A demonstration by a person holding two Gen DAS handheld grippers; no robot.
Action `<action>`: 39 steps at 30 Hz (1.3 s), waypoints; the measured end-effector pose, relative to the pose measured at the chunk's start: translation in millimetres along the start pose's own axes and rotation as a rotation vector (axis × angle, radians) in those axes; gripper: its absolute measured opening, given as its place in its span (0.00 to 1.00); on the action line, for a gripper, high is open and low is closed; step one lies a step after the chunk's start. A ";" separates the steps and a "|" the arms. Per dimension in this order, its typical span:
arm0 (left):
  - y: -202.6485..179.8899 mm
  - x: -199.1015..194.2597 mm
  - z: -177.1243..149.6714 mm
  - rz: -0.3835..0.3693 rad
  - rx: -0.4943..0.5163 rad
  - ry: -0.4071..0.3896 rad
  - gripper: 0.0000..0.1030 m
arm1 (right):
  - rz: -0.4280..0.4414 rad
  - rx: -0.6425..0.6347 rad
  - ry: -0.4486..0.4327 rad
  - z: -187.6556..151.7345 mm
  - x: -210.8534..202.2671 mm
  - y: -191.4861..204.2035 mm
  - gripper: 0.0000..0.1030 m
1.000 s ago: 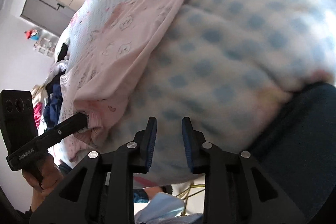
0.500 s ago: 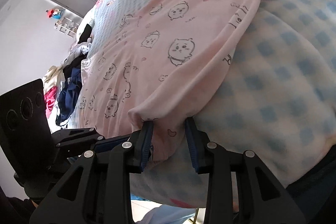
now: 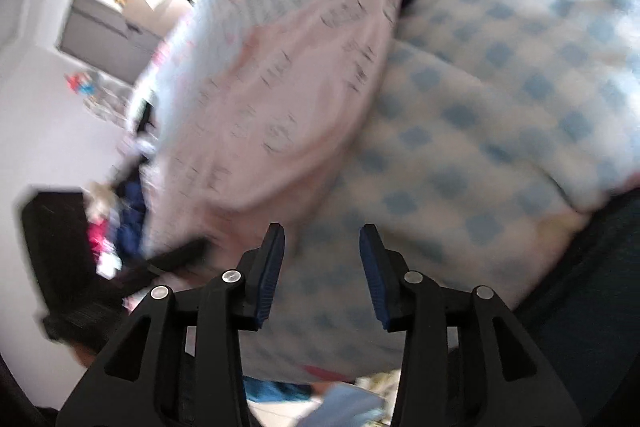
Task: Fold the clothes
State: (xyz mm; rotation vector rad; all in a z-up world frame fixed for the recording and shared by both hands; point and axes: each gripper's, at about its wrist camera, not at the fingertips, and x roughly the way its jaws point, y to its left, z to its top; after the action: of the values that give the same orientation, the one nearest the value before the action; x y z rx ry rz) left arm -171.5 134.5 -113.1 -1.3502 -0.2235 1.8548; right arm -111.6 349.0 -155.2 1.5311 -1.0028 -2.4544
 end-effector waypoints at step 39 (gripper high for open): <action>136.9 -124.3 -78.7 0.156 -0.342 -0.267 0.11 | -0.019 -0.350 0.233 -29.2 95.4 133.5 0.49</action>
State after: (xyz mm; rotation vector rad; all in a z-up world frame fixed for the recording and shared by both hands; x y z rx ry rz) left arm -160.6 -65.1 -133.9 -1.3699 -0.6122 2.2018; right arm -170.0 193.1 -162.0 1.6534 -0.4905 -2.2412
